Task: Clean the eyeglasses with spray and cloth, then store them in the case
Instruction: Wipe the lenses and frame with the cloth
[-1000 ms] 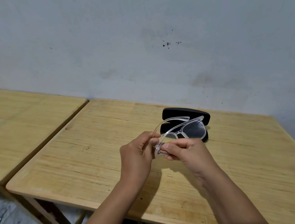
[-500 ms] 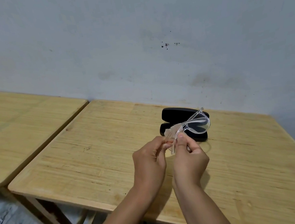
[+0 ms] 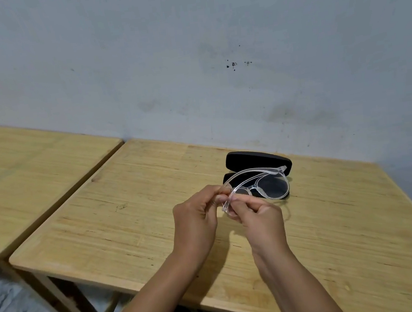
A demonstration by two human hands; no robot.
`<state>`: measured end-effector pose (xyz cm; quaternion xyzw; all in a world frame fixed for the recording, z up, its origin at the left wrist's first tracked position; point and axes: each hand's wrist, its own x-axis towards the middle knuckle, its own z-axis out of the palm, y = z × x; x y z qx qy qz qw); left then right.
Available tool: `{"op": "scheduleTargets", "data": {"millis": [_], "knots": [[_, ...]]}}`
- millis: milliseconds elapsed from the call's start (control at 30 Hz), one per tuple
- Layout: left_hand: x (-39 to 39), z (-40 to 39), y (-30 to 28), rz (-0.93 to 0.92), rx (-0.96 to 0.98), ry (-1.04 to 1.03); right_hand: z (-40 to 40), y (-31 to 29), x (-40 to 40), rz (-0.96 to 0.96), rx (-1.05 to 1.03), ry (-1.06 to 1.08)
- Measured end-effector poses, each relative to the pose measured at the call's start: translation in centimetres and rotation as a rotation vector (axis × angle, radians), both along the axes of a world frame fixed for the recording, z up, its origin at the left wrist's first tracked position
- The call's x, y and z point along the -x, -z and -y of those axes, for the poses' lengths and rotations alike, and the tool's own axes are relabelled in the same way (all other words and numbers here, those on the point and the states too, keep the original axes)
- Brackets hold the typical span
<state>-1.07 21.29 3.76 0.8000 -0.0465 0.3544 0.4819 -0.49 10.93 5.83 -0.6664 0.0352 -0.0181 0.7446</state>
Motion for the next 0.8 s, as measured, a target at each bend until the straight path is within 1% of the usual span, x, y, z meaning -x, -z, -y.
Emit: {"op": "scheduleTargets", "data": {"millis": [267,367,433,533,600,667,733,800], "knots": [[-0.1,-0.9,0.1,-0.070,0.071,0.032,0.7,0.0,-0.8,-0.105,0.101,-0.211],[-0.1,-1.0,0.1,-0.055,0.078,-0.021,1.1,-0.2,-0.8,-0.082,0.162,-0.205],[-0.2,-1.0,0.1,-0.023,0.044,-0.057,1.2,0.2,-0.8,-0.056,0.238,-0.119],[0.0,-0.4,0.4,0.000,0.010,-0.066,0.8,0.8,-0.7,0.007,0.283,0.115],[0.5,0.4,0.7,0.014,-0.017,-0.057,0.1,0.9,-0.4,0.036,0.231,0.282],[0.8,1.3,0.8,0.021,-0.023,-0.037,-0.8,1.2,-0.1,0.048,0.139,0.396],[0.9,1.9,0.9,0.016,-0.014,-0.012,-1.4,1.4,-0.1,0.026,0.053,0.446],[0.9,2.1,0.9,0.011,-0.012,-0.003,-1.5,1.5,-0.5,-0.018,-0.003,0.437]]}}
